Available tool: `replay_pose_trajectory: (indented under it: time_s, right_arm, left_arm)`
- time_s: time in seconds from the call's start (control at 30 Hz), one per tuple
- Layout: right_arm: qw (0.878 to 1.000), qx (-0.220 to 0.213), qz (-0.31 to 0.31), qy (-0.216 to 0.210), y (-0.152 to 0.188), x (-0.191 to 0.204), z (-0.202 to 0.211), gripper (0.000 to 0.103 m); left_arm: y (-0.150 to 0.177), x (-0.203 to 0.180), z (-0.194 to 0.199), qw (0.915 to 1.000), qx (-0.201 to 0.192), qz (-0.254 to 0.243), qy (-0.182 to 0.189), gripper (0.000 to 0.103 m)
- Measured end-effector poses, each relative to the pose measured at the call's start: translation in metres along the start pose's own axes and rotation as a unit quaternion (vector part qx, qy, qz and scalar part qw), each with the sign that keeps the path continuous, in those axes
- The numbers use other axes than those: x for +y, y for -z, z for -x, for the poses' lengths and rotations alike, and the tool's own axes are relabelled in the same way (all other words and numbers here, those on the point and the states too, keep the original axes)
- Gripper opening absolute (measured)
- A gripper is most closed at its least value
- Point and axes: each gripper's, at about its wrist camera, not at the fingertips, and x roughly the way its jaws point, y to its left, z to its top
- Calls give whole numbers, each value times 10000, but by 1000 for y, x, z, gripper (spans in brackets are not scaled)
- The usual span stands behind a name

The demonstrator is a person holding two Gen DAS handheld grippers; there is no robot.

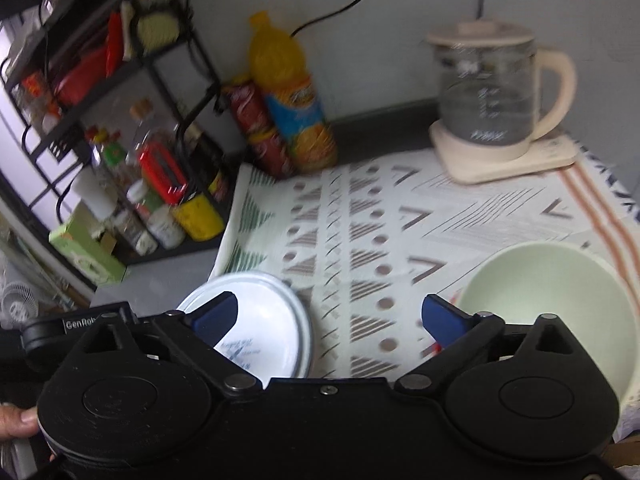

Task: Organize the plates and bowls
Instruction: 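Move both grippers to the red bowl holding the green bowls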

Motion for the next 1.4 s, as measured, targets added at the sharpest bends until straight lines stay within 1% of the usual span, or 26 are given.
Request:
replay_pose_trajectory:
  time_s: [0.17, 0.2, 0.27, 0.4, 0.5, 0.73, 0.97, 1.17, 1.27, 1.33, 1.4]
  right_arm:
    - [9994, -179, -262, 169, -6, -28, 13, 103]
    - [9992, -209, -295, 181, -6, -33, 16, 103]
    - [9987, -229, -365, 276, -8, -46, 20, 103]
    - [9969, -327, -590, 407, -11, -74, 31, 103]
    - [9954, -288, -747, 528, -12, -94, 38, 103]
    - [9932, -218, -907, 702, -9, -127, 45, 103]
    - [9909, 31, -1048, 839, -5, -154, 44, 102]
    - [9898, 320, -1205, 686, 8, -175, 40, 101]
    - [9885, 485, -1311, 583, 16, -184, 35, 97]
    - [9879, 578, -1352, 502, 19, -189, 31, 92]
    - [9879, 632, -1357, 405, 22, -193, 26, 88]
  left_arm:
    - [5, -33, -5, 9997, 40, -220, 131, 75]
    - [6, -40, -6, 9996, 85, -262, 115, 75]
    - [10, -54, -7, 9992, 124, -295, 228, 75]
    - [18, -85, -12, 9974, 276, -581, 321, 75]
    - [24, -105, -13, 9959, 349, -689, 462, 75]
    - [40, -141, -24, 9926, 626, -890, 532, 75]
    - [57, -160, -39, 9907, 932, -857, 491, 75]
    - [69, -167, -50, 9901, 1133, -711, 426, 75]
    - [76, -169, -54, 9903, 1164, -662, 377, 75]
    - [80, -169, -60, 9903, 1198, -593, 393, 74]
    - [83, -168, -67, 9899, 1278, -509, 355, 71]
